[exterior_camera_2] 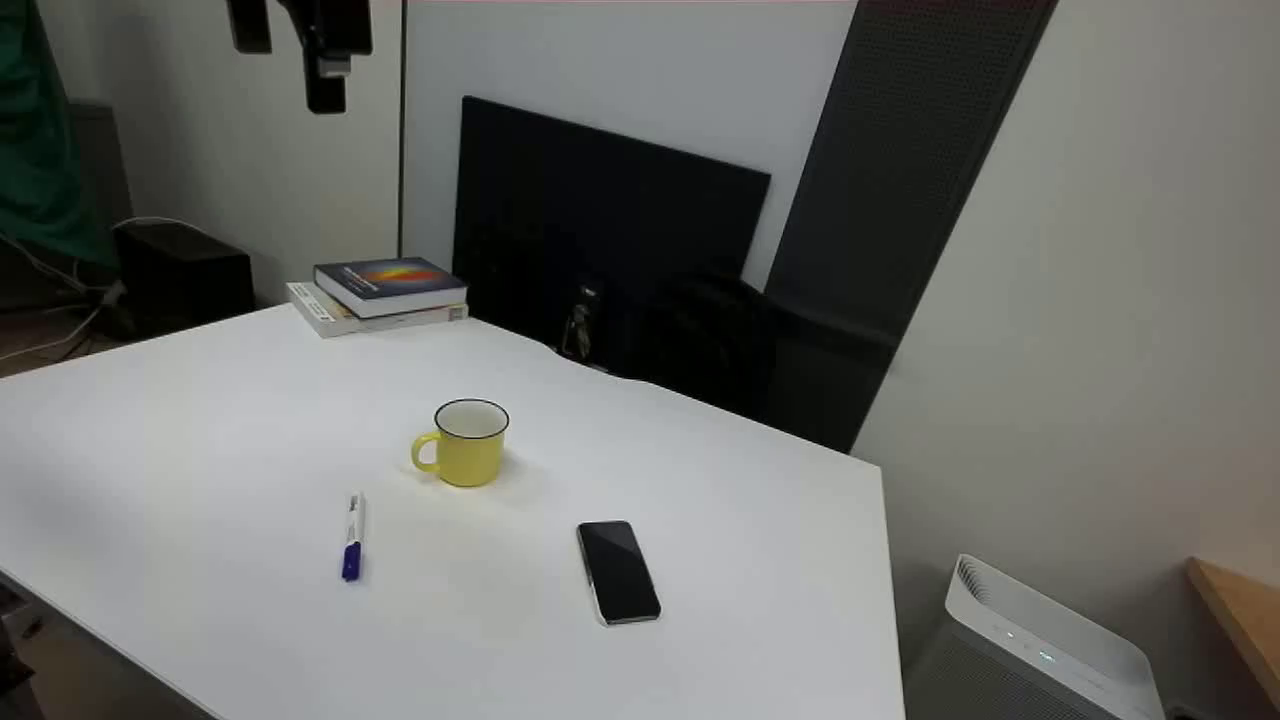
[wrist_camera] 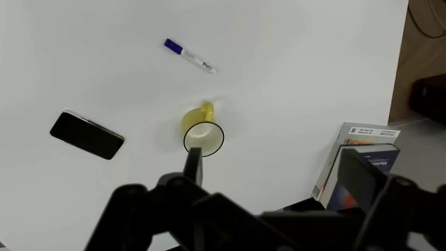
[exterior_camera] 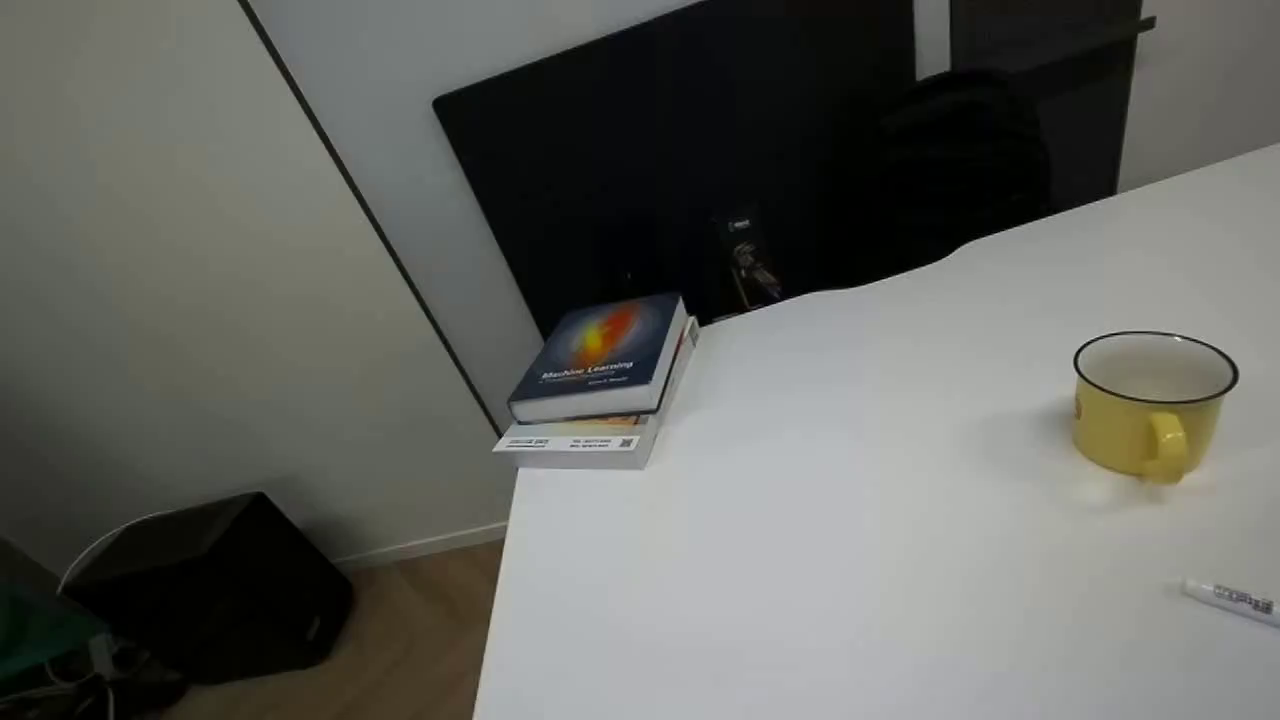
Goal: Put the marker in the cup
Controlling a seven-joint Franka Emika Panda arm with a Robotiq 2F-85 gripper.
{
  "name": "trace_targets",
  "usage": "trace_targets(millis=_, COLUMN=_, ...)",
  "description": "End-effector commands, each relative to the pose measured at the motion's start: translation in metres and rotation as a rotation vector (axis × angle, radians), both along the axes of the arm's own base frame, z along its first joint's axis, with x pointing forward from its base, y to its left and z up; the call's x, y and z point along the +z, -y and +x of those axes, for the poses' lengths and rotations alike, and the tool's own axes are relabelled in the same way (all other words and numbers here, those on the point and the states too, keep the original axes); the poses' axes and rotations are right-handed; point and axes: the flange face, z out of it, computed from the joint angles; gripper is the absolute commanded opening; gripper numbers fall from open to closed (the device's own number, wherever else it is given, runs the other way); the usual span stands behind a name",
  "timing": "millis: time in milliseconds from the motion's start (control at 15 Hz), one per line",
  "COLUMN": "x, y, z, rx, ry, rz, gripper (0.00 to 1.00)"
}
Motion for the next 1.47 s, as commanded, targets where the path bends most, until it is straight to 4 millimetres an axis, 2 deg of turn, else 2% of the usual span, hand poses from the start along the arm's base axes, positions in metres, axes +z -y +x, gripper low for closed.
trace_targets(millis=0, x=0.0, y=0.0, z=0.0, rx=0.0, ry=-0.001, rz=0.0, gripper=1.0)
trace_targets(millis=667, x=-0.003, y=0.002, z=0.0, rx=0.02, ry=-0.012, rz=0.009, gripper=1.0)
trace_targets(millis=933, x=-0.027, y=0.016, z=-0.004, rx=0.138, ry=-0.043, rz=-0.027, gripper=1.0)
trace_targets(millis=1400, x=-0.066, y=0.044, z=-0.012, rx=0.456, ry=-0.073, rz=-0.168, gripper=1.0)
